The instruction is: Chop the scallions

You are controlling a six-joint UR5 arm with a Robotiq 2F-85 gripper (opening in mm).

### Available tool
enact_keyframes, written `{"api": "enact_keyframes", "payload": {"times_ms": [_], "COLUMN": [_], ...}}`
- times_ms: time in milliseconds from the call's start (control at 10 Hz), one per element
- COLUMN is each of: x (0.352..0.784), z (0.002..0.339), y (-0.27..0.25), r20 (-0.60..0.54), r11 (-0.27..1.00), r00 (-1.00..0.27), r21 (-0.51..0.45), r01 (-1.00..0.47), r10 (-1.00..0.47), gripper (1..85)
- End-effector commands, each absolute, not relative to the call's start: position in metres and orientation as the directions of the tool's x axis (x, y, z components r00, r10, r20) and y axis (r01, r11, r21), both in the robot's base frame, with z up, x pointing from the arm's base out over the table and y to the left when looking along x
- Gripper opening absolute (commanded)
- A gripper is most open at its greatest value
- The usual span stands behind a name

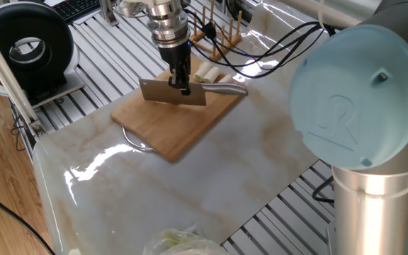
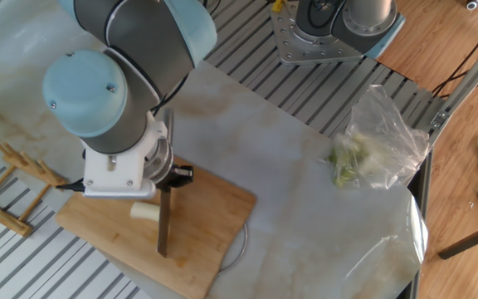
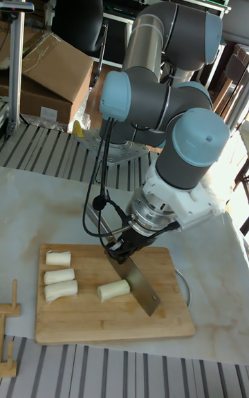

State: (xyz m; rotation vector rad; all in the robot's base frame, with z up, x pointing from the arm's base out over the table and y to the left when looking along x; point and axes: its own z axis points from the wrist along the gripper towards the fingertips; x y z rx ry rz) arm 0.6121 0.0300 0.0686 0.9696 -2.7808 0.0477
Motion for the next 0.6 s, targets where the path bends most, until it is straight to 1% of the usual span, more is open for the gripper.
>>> {"api": "enact_keyframes", "payload": {"times_ms": [0,500], "x": [0.612,0.617], "z": [0.074,0.08], "y": [0.015,-0.008], "r20": [0.195,0.199], "r11": [0.769,0.741], "r00": [-0.75,-0.723], "r21": [0.038,0.022], "r01": [-0.638,-0.671], "r10": [-0.632,-0.661], "gripper": [1.3,1.3]}}
